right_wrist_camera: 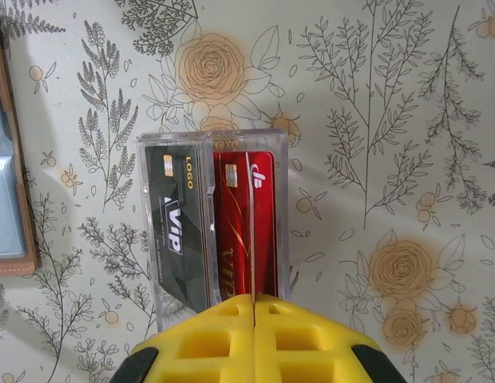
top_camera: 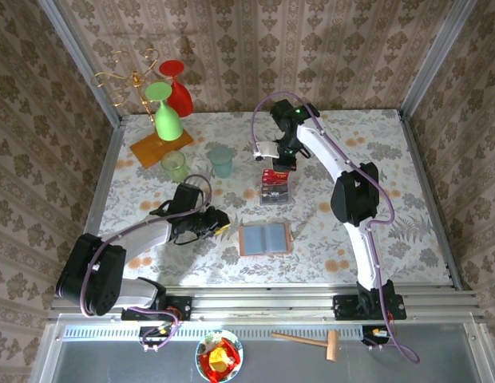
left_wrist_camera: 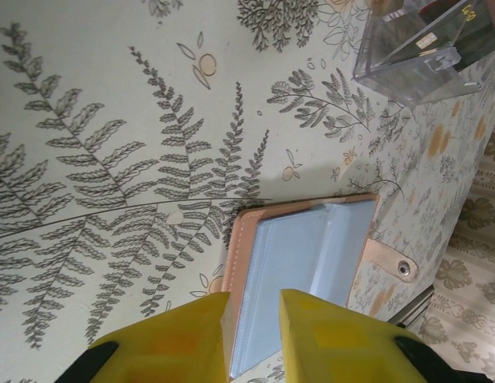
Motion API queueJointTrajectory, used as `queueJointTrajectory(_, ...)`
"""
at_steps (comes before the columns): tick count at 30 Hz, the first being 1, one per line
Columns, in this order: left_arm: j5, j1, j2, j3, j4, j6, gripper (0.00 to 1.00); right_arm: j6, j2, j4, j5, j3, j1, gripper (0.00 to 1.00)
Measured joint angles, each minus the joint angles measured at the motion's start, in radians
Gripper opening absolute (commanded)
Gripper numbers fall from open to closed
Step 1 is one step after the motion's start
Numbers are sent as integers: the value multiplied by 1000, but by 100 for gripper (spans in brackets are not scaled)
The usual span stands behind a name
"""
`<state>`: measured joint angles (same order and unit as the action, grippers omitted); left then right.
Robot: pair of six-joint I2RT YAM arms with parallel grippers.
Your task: Take the credit cards out of the card holder
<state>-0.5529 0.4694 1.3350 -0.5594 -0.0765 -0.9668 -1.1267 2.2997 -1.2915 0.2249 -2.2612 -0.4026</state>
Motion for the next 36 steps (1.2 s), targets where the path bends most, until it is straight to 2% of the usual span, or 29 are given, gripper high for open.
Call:
queueJointTrajectory(7,0,0,-3,4,-1,3,24,4,36,-2,0,-1,0,0)
queueJointTrajectory(14,0,0,-9,10,-3,3,24,19,37,-11,8,-1,0,19)
queueJointTrajectory(23,-2,-39,-9,10,-4,12,24,49,37,-12,8,-5,0,23)
queueJointTrajectory(27,-8,-56,-9,10,-7,31,28,72,29,-7,8,3,0,31)
queueJointTrajectory(31,-2,-91,-18,10,-38,73,36,114,-46,40,9,110,0,42)
queueJointTrajectory(33,14,-106,-31,10,-68,105,40,143,-109,88,6,200,0,50)
queueJointTrajectory(36,48,-128,-54,5,-115,157,47,190,-212,171,2,342,0,67)
